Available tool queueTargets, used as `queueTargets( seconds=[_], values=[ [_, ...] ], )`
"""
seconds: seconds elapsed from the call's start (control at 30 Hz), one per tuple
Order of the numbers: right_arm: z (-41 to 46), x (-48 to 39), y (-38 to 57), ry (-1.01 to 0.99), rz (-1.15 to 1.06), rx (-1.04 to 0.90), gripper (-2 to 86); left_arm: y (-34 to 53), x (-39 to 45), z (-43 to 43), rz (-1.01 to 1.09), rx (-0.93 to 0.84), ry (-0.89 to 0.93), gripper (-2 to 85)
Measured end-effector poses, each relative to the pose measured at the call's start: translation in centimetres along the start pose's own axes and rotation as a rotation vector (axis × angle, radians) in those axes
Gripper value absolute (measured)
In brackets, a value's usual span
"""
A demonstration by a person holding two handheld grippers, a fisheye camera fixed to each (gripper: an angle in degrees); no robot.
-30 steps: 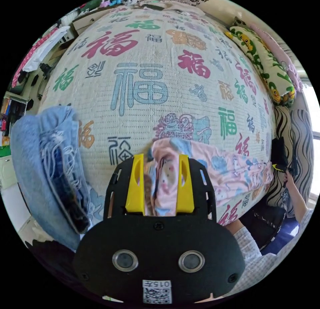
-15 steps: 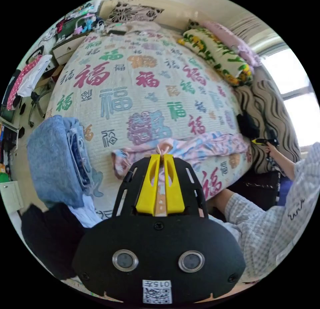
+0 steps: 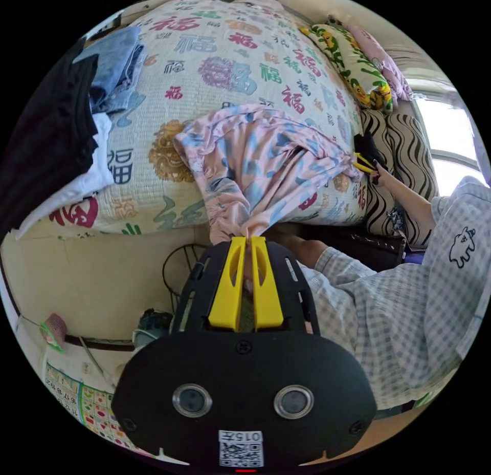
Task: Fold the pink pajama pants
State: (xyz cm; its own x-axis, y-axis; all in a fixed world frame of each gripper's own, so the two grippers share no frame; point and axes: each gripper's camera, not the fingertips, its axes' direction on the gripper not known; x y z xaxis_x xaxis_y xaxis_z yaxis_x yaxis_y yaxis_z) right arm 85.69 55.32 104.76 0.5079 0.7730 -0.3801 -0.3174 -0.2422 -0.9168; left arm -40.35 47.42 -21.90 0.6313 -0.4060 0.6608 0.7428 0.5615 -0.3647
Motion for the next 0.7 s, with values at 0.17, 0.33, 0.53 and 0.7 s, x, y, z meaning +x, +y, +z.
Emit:
queueTargets(
  seconds=[0.17,0.33,0.53,0.7],
  values=[
    [-1.3,-0.4,0.1,0.097,-0.089,0.019,-0.1,0.1,-0.4,1.3,0.020,-0.024,-0.021,0.8],
    [-5.8,2.4,4.8,0.139,-0.064,0.069,-0.3,-0.3,-0.8,2.0,0.022,-0.038,-0.048,0.9],
    [-6.5,8.7,10.1,0.256,0.136,-0.028,0.3,-1.5,-1.2,5.0,0.010,-0.168,-0.093,1.3],
    [-7.5,7.8,9.7,0.346,0.132,0.037,4.7,-2.9,-1.5,6.3,-0.011,-0.239,-0.164,4.2]
  ],
)
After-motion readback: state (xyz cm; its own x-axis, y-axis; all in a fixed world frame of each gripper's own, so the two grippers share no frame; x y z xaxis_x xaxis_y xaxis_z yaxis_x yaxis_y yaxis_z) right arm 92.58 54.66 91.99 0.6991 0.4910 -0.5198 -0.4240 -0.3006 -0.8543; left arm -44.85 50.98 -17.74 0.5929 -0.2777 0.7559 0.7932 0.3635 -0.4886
